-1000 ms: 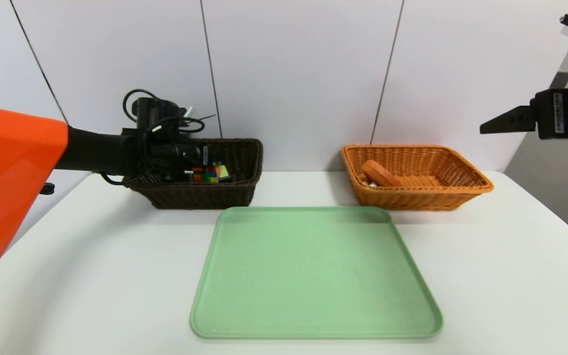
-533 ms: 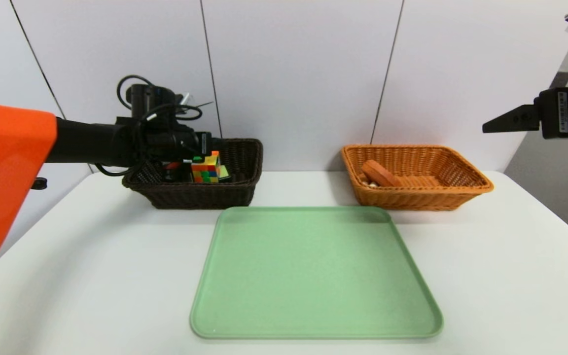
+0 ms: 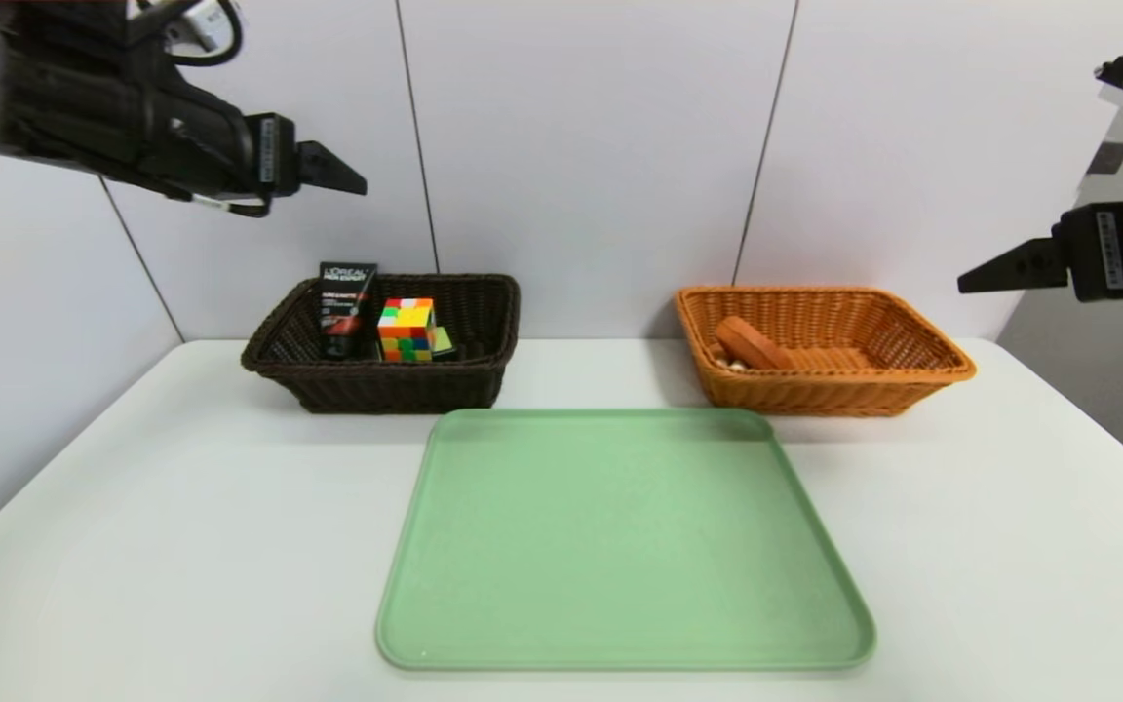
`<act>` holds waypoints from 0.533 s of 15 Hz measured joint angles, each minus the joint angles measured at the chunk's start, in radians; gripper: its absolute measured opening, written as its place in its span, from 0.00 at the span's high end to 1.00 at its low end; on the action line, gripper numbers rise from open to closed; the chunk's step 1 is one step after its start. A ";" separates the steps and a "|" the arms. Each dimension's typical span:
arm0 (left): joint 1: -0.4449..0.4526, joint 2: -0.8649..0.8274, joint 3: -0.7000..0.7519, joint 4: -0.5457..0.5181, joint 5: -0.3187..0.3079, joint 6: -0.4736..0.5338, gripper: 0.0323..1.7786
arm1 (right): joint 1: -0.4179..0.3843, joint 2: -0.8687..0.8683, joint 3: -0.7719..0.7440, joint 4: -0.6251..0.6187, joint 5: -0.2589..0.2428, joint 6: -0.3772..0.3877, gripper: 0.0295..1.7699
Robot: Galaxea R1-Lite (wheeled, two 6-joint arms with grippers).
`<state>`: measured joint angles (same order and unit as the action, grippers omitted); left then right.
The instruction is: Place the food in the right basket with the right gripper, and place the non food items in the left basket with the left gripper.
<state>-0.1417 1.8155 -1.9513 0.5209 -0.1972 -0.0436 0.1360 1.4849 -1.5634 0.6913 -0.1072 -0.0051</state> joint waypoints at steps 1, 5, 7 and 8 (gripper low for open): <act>0.002 -0.069 0.001 0.117 0.007 0.004 0.07 | -0.004 0.008 -0.008 0.044 0.022 -0.003 0.04; 0.002 -0.318 0.170 0.349 0.096 -0.003 0.06 | -0.021 0.036 -0.014 0.167 0.107 0.049 0.04; 0.005 -0.446 0.286 0.303 0.129 -0.011 0.06 | -0.023 0.013 -0.005 0.168 0.101 0.060 0.04; 0.013 -0.511 0.338 0.280 0.137 -0.015 0.06 | -0.022 -0.011 0.003 0.169 0.097 0.062 0.04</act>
<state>-0.1283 1.3043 -1.6130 0.8013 -0.0606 -0.0585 0.1138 1.4734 -1.5606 0.8602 -0.0104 0.0570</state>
